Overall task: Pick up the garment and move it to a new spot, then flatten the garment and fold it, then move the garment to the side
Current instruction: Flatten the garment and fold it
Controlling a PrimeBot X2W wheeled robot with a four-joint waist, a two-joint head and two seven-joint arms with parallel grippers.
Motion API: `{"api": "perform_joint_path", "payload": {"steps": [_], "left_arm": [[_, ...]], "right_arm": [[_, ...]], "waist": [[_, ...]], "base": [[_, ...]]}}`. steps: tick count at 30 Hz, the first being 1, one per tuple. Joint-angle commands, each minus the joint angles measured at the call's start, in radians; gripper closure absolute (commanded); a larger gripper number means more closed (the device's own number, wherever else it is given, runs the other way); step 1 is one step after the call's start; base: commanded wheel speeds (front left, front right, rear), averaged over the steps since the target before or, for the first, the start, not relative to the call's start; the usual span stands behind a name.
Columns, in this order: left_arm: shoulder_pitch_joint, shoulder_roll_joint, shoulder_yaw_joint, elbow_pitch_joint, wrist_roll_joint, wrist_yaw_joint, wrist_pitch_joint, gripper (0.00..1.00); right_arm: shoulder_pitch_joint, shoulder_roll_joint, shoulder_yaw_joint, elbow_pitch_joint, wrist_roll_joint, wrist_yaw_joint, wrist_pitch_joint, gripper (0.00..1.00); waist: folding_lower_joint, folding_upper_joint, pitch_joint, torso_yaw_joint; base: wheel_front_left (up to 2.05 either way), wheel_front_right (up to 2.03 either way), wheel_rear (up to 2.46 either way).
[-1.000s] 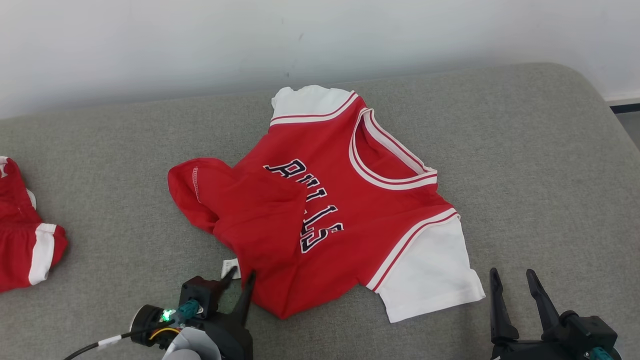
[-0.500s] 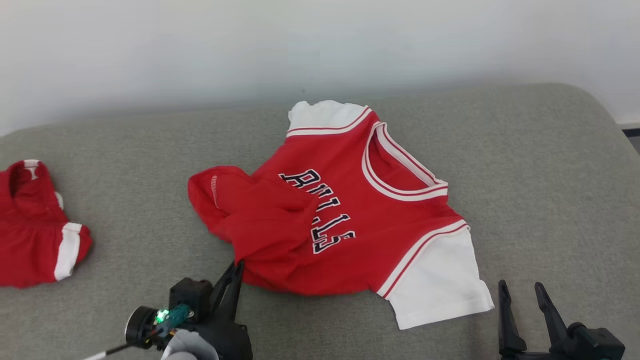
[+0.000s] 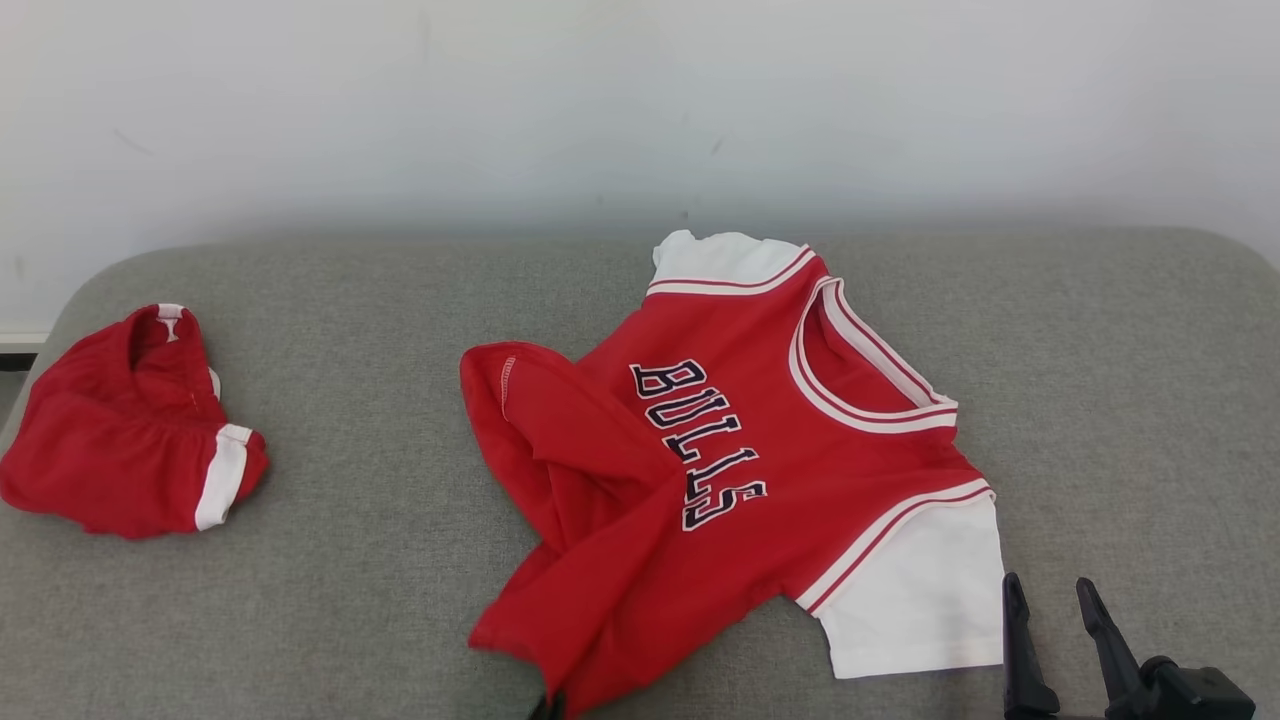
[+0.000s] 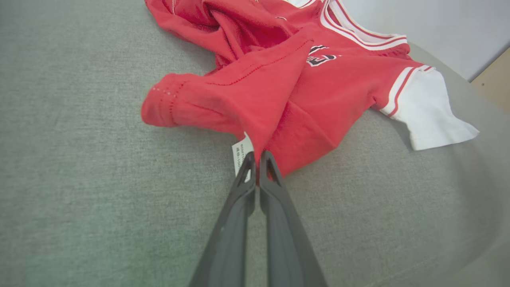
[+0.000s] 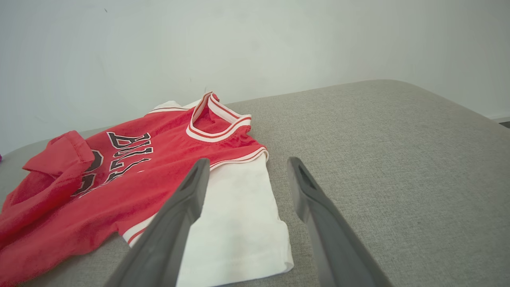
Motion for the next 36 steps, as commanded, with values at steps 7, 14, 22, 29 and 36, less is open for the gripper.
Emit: {"api": "perform_joint_path", "payload": {"steps": [7,14,22,29,36], "left_arm": [[0.045,-0.011,-0.029,0.011,-0.002,0.02,0.007,0.0],[0.058,0.048,0.014,-0.125,0.023,0.056,-0.029,0.0],[-0.018,0.129,0.074,-0.223,0.045,0.071,-0.024,0.0],[-0.154,0.199,0.117,-0.204,0.05,0.049,0.016,0.0],[-0.253,0.228,0.131,-0.118,0.035,0.018,0.043,0.0]], "right_arm": [[0.021,0.0,-0.01,0.003,-0.012,-0.002,-0.001,0.0],[0.031,0.0,-0.012,0.002,-0.01,-0.002,-0.001,0.0],[0.016,-0.001,-0.002,0.009,-0.01,-0.002,-0.001,0.0],[-0.007,0.0,0.004,0.017,-0.002,-0.002,-0.001,0.0],[-0.025,0.0,0.0,0.021,0.004,-0.002,-0.001,0.0]], "waist": [[0.0001,0.0001,-0.022,0.018],[0.0001,0.0001,-0.034,0.026],[0.0001,0.0001,-0.027,0.007],[0.0001,0.0001,0.006,-0.051],[0.0001,0.0001,0.049,-0.106]], "base": [[0.0,0.0,0.0],[0.0,0.0,0.0],[0.0,0.0,0.0],[0.0,0.0,0.0],[0.0,0.0,0.0]]}}
